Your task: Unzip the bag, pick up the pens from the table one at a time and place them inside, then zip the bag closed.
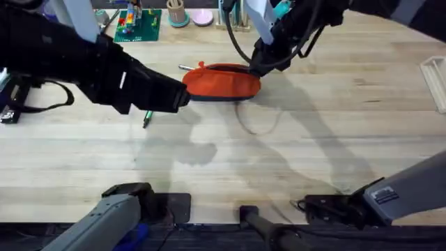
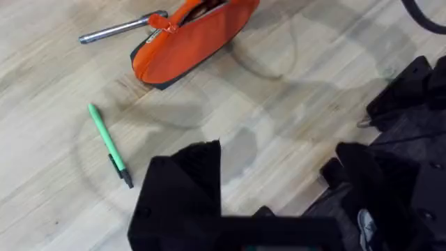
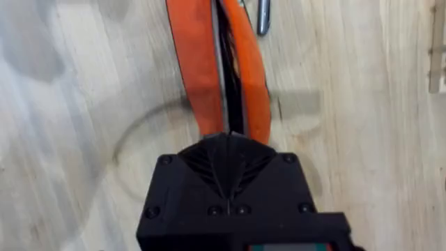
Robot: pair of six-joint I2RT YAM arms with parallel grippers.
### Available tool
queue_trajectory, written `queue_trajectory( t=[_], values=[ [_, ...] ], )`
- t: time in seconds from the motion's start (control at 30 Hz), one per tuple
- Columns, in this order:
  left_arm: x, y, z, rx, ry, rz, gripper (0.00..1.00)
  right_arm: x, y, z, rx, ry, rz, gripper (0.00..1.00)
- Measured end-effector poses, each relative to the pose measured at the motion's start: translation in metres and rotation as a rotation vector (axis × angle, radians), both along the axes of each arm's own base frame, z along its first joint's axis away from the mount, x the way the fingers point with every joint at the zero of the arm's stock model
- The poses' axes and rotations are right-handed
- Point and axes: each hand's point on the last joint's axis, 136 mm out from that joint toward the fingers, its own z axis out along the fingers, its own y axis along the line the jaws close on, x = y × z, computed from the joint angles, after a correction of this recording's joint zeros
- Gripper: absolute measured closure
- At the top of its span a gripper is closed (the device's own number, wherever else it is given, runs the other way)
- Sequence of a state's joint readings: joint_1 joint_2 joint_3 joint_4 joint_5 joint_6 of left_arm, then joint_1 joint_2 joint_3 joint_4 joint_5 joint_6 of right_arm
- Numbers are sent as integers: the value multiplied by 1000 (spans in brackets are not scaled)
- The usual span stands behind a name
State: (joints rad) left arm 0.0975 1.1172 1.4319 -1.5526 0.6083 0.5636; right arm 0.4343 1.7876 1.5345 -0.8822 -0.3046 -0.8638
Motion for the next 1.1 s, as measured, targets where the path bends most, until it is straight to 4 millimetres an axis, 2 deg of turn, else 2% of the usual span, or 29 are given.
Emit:
queue_trajectory(
  t=[0.27, 0.53, 1.1],
  values=[
    [0, 0, 0, 0, 1, 0, 5, 7, 8, 0, 35, -22, 15, 972],
    [0, 0, 0, 0, 1, 0, 5, 10, 10, -27, 15, 34, 18, 971],
    [0, 0, 0, -1, 3, 3, 5, 17, 15, -61, 1, 89, 21, 971]
  ],
)
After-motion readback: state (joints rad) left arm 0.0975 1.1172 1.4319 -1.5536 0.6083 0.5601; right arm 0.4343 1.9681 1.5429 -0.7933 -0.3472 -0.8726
